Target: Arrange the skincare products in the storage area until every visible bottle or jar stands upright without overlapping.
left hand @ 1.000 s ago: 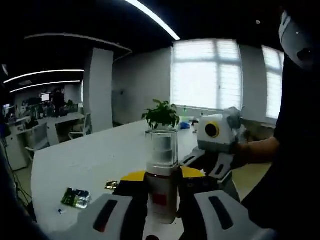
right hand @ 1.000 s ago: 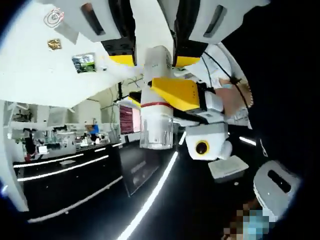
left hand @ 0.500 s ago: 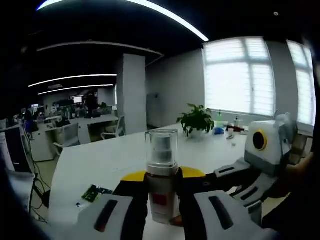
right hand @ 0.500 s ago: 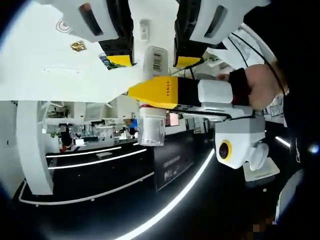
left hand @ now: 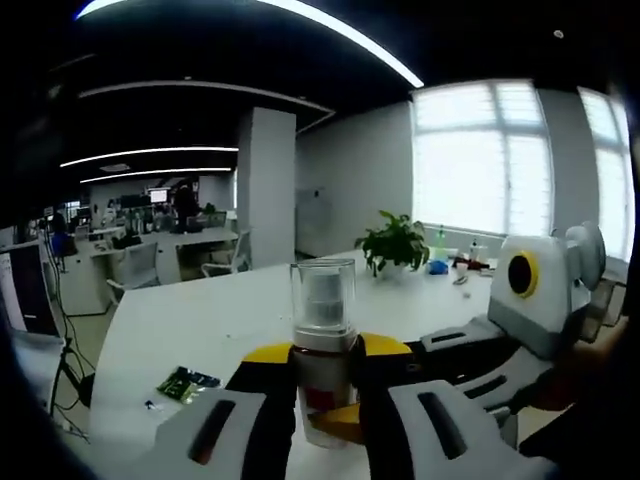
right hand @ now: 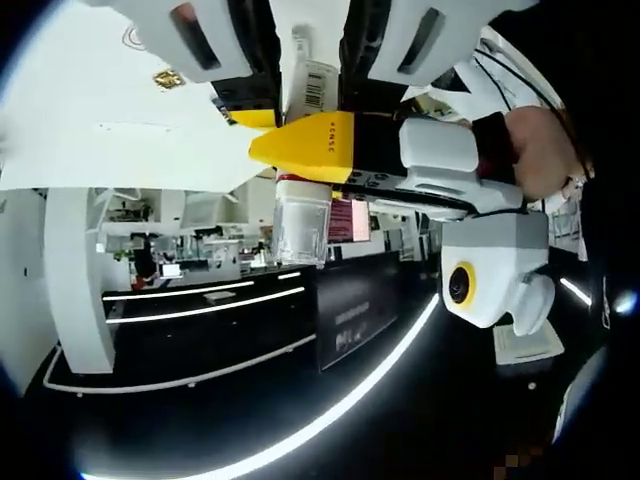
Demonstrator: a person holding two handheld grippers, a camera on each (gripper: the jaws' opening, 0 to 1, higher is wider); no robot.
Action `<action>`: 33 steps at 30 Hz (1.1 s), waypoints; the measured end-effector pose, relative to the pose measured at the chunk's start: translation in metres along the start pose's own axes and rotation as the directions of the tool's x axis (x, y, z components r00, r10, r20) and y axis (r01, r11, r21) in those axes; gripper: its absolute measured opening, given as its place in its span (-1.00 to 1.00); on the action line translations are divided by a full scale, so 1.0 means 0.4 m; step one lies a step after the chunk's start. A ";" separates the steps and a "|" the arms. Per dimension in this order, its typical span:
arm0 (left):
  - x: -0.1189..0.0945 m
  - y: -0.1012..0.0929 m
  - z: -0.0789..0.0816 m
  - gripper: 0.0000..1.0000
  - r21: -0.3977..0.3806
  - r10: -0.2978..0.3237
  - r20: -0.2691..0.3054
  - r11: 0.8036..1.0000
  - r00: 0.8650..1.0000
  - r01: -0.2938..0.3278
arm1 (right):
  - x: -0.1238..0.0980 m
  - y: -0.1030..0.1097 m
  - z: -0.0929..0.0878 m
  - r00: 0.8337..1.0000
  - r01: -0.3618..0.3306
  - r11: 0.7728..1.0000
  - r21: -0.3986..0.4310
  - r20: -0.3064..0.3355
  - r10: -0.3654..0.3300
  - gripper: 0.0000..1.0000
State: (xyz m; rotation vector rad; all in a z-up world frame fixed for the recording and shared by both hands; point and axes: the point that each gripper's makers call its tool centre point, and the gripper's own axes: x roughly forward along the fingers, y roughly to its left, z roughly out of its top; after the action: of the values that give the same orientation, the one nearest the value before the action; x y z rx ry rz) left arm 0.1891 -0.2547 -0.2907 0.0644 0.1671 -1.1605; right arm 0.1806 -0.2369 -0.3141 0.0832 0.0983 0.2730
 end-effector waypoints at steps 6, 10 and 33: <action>-0.004 -0.019 -0.003 -0.67 0.048 -0.103 0.005 0.994 0.995 0.102 | -0.014 -0.011 -0.009 0.999 -0.032 0.999 -0.002 -0.017 0.032 -0.80; -0.014 -0.039 0.002 -0.67 -0.016 -0.200 0.020 0.980 0.980 0.201 | -0.032 -0.002 -0.006 0.991 -0.137 0.990 0.024 -0.011 0.137 -0.80; -0.096 -0.169 0.003 -0.62 -0.039 -0.590 -0.005 0.807 0.807 0.590 | -0.126 0.092 0.018 0.806 -0.591 0.805 0.054 0.002 0.591 -0.80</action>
State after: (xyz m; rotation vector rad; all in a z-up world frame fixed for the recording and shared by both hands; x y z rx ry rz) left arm 0.1123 -0.2472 -0.2809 -0.0132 0.2328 -1.7858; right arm 0.1232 -0.2158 -0.2991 0.1641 0.0917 0.9032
